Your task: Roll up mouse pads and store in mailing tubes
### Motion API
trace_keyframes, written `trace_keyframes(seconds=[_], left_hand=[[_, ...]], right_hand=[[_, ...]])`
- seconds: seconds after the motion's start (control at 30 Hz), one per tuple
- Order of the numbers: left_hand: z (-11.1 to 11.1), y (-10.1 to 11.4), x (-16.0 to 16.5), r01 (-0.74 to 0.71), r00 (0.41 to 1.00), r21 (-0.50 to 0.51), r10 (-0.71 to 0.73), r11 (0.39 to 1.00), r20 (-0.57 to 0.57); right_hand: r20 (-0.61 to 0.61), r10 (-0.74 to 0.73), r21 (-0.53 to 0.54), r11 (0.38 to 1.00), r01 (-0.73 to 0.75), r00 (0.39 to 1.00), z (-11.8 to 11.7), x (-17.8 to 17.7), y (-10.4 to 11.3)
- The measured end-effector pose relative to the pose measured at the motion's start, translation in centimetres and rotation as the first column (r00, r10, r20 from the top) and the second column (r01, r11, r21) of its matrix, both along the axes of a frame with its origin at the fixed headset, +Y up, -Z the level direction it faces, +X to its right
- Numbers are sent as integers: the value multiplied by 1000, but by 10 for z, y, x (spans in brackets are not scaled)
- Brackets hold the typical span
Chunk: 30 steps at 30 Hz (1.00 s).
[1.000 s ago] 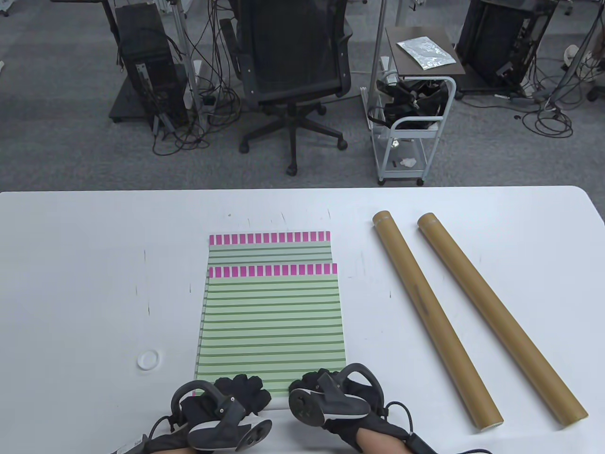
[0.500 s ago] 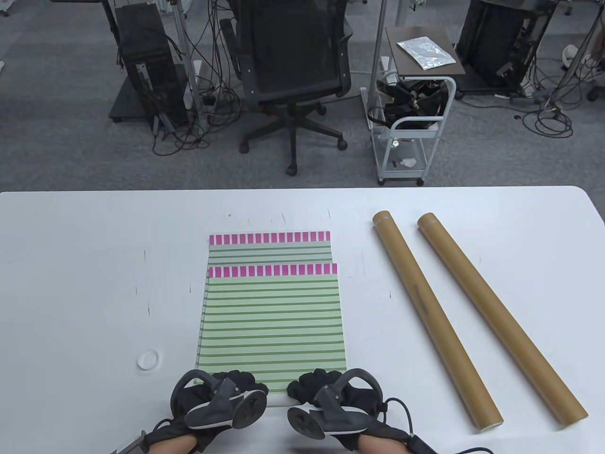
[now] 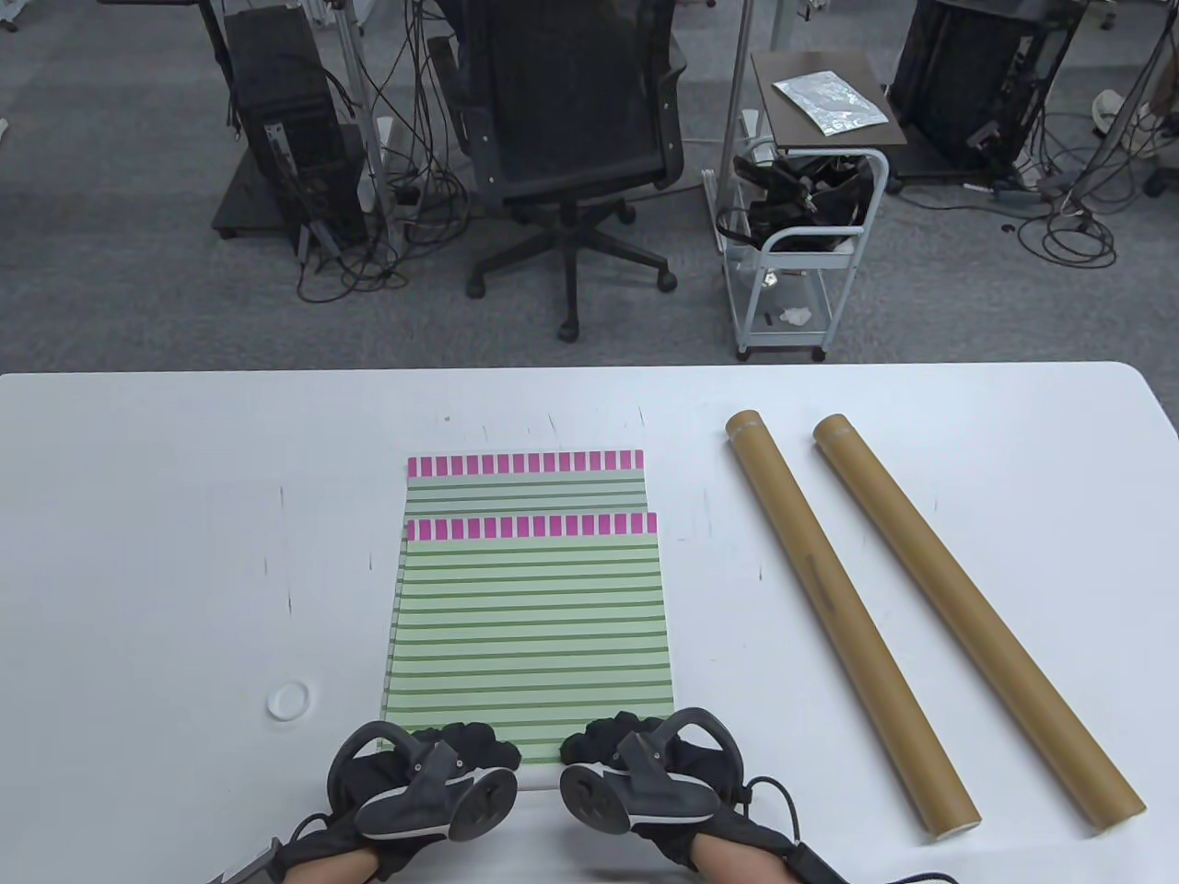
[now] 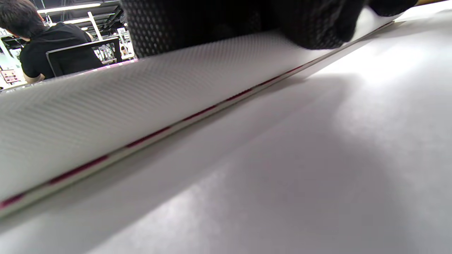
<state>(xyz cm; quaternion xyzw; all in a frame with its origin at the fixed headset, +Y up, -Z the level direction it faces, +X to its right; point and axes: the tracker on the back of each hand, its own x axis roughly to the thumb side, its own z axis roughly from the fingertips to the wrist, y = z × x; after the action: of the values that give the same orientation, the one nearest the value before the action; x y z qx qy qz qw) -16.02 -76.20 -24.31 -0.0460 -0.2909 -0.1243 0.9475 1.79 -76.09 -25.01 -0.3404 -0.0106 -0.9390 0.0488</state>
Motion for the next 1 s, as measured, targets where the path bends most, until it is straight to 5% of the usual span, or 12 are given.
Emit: trace_keyframes(seconds=[0.2, 0.37, 0.7, 1.0], left_hand=[[-1, -1, 1, -3, 1000, -10, 2, 1000, -26], [-9, -2, 0, -22, 997, -61, 17, 998, -80], [-13, 0, -6, -65, 992, -71, 57, 995, -109], [-3, 3, -2, 3, 1000, -36, -4, 999, -27]], right_hand=[[4, -2, -21, 1000, 2, 1000, 1, 5, 0], [-45, -3, 113, 994, 8, 999, 9, 5, 10], [27, -73, -48, 996, 74, 997, -3, 6, -2], [55, -68, -81, 994, 72, 996, -8, 5, -1]])
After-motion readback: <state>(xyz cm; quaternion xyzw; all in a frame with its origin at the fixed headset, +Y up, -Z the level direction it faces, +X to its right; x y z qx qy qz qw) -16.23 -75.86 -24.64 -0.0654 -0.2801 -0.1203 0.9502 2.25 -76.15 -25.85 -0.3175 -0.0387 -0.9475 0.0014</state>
